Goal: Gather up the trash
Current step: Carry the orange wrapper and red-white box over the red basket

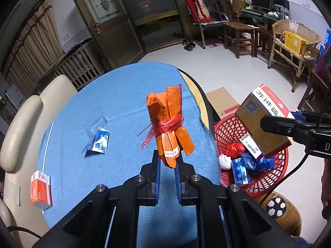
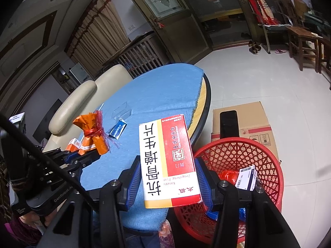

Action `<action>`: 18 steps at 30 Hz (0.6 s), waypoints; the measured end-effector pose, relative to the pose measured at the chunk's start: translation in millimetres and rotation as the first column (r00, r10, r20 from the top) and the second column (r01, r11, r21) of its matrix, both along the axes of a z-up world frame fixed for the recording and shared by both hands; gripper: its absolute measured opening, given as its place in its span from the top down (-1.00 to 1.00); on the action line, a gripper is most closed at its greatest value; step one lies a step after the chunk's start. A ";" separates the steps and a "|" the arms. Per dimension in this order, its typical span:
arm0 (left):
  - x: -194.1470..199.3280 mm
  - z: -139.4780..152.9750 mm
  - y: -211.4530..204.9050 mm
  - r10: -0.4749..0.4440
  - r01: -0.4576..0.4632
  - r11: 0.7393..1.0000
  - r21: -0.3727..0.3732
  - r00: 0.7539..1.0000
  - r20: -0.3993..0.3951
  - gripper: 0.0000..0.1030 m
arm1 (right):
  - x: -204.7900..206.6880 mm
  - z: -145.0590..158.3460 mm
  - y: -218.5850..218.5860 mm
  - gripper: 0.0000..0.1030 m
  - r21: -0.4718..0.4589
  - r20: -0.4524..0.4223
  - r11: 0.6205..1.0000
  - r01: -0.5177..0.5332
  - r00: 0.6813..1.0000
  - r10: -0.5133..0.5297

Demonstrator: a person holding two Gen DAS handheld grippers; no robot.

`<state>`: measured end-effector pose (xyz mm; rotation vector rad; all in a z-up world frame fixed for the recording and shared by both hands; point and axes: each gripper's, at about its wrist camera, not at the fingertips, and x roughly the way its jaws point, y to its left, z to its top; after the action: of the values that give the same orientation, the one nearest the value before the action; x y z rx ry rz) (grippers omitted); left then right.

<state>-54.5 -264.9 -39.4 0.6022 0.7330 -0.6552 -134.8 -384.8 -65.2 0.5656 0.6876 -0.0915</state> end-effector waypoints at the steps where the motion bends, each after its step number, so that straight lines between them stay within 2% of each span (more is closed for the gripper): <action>1: -1.4 0.0 -1.7 -0.003 0.003 1.000 0.001 1.000 -0.002 0.75 | -0.8 -0.1 -0.9 -0.03 -0.001 -0.001 1.000 0.003 1.000 -0.003; 18: -16.4 -2.7 -20.8 -0.047 0.047 0.999 0.023 0.999 0.003 0.75 | -16.7 -8.2 -17.2 -0.03 0.026 -0.012 0.999 0.043 0.999 -0.042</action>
<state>-70.9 -285.7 -42.2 0.6432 0.7258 -0.6901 -151.5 -401.9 -73.4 0.6052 0.6890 -0.1256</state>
